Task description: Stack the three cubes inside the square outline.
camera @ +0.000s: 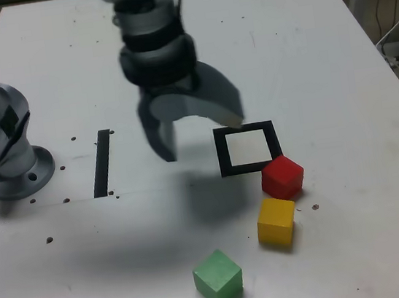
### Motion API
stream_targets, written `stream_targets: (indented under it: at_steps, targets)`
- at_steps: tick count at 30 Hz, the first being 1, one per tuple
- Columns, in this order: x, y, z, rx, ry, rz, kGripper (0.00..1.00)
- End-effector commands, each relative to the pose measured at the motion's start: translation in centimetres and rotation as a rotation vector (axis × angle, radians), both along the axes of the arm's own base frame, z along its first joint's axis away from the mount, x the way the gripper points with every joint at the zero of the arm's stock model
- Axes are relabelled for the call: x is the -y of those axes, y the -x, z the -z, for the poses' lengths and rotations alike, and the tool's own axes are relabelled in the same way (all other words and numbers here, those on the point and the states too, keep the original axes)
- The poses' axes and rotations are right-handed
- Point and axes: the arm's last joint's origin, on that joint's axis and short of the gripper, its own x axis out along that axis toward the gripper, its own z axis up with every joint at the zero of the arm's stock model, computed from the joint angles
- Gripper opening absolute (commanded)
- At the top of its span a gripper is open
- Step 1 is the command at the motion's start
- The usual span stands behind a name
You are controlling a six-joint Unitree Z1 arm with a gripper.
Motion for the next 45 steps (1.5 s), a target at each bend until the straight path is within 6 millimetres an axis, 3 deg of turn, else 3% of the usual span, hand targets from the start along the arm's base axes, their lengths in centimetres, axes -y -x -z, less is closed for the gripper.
stream_targets:
  at_steps: [1, 15, 34, 45]
  targets:
    - [0.4, -0.7, 0.0, 0.004, 0.006, -0.013, 1.0]
    - [1.9, -3.8, -0.8, 0.057, 0.073, -0.207, 0.99]
    - [4.8, -9.1, 3.2, -0.068, -0.033, -0.252, 0.96]
    - [5.1, -10.6, 4.2, -0.092, -0.052, -0.258, 0.91]
